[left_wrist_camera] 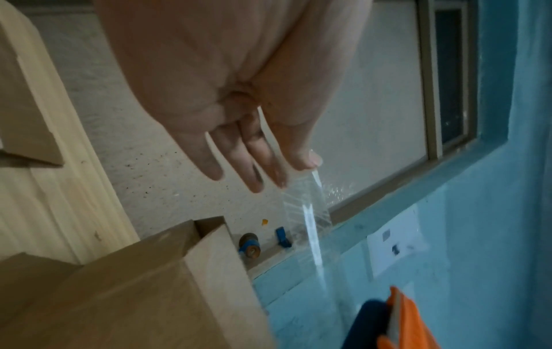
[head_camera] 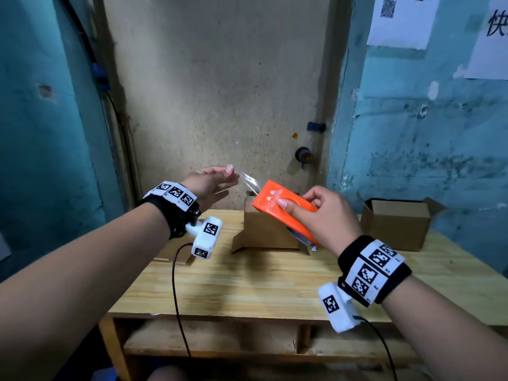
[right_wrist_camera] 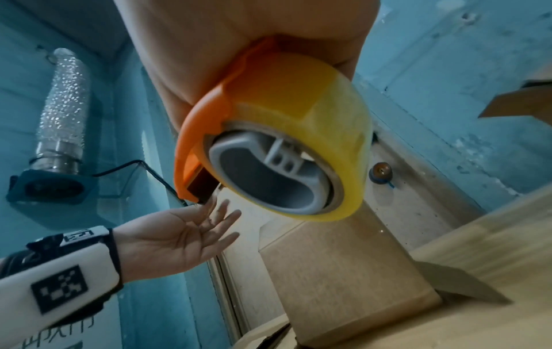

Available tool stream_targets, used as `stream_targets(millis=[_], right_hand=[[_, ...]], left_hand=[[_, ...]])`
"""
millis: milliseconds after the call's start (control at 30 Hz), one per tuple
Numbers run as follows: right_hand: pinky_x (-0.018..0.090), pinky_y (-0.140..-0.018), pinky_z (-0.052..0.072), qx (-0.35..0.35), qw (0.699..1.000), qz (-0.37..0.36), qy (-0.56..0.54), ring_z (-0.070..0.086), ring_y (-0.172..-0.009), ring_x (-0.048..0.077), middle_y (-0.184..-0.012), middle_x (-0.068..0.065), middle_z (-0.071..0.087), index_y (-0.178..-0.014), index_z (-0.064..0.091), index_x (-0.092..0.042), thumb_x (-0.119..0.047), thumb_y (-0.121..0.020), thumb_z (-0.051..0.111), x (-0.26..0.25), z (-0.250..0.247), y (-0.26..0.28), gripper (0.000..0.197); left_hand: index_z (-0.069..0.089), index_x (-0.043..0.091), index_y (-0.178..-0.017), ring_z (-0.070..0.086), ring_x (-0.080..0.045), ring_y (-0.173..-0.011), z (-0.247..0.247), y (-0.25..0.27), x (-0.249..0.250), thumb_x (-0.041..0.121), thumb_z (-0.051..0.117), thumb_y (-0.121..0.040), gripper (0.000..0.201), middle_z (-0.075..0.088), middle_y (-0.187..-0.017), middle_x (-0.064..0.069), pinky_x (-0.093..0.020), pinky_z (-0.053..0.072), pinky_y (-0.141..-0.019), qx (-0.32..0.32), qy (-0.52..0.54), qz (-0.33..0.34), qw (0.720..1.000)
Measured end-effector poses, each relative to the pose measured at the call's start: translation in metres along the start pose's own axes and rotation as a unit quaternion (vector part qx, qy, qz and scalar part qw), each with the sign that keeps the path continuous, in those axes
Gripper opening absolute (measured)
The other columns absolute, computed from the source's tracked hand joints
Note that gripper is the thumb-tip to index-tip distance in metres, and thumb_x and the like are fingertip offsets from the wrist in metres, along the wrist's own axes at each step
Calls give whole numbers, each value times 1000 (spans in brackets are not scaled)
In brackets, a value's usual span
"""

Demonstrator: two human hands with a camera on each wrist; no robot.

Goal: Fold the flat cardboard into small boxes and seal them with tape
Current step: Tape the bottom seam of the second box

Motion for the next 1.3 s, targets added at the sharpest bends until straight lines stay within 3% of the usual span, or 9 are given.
stream_targets(millis=[100, 267, 500, 600, 767, 967, 1100, 1200, 1300], right_hand=[[39, -57, 54, -33, 999, 19, -15, 64, -58, 8, -64, -13, 67, -80, 61, -27, -82, -56, 79, 3, 7, 3, 62], [41, -56, 50, -39, 999, 20, -27, 55, -51, 9, -56, -12, 61, -81, 56, -26, -80, -56, 78, -2, 20, 13, 63], [45, -62, 56, -50, 997, 53, -27, 68, -61, 16, -66, -10, 70, -83, 58, -24, -83, -54, 76, 18, 7, 29, 68], [52, -67, 62, -58, 994, 68, -57, 73, -66, 19, -72, -7, 74, -84, 59, -23, -84, -51, 76, 24, 12, 32, 72], [48, -65, 57, -45, 998, 46, -11, 69, -65, 21, -67, -3, 71, -84, 58, -24, -84, -56, 75, 23, -1, 31, 68], [42, -70, 55, -41, 995, 62, 62, 65, -70, 11, -72, -13, 67, -82, 57, -27, -84, -58, 75, 50, -5, 20, 64], [38, -71, 56, -60, 989, 50, 127, 65, -78, 10, -84, -14, 67, -91, 57, -31, -85, -61, 74, 63, -5, 13, 64], [31, -59, 40, -72, 987, 18, 143, 56, -69, 4, -73, -17, 56, -100, 60, -31, -77, -69, 77, 66, -6, 9, 58], [31, -67, 45, -96, 970, -4, 225, 64, -85, 14, -89, -17, 60, -113, 61, -37, -83, -75, 67, 77, -7, 1, 60]], left_hand=[[70, 14, -82, 72, -13, -78, -7, -3, -2, 22, 74, -91, 13, 77, -79, -5, -35, 55, -90, 38, -72, 43, 996], [70, 11, -79, 71, -9, -62, -5, -8, 3, 21, 75, -91, 16, 74, -66, -2, -24, 57, -69, 69, -132, 63, 987], [61, 8, -73, 62, -6, -39, -26, -15, 10, 10, 74, -91, 22, 63, -47, 0, -19, 55, -45, 187, -75, 29, 979], [60, 11, -72, 62, -3, -40, -29, -17, 9, 13, 75, -91, 24, 64, -48, 2, -17, 51, -44, 190, -104, 22, 976], [57, 11, -75, 59, -3, -36, -45, -20, 8, 13, 71, -94, 25, 62, -51, -2, -24, 50, -55, 222, -84, 16, 971], [67, 14, -82, 67, -12, -65, -46, -8, 17, 24, 76, -91, 17, 70, -57, 5, -27, 56, -66, 189, -106, 59, 974], [74, 15, -89, 63, 0, -71, -24, 14, 36, 34, 74, -92, 19, 72, -79, 9, -14, 45, -64, 181, -212, 145, 949], [73, 15, -88, 67, -11, -88, -7, 29, 49, 34, 73, -93, 19, 76, -96, -2, -24, 49, -81, 179, -222, 208, 936], [72, 25, -80, 51, -18, -131, 4, 35, 54, 45, 74, -89, 21, 60, -141, -1, -41, 39, -111, 189, -265, 218, 920]])
Point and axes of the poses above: each hand's wrist, its own y-axis away from the middle knuckle, its own z-axis out of the palm, x = y × z, the point moved 6 cm from there along -y, towards the middle knuckle
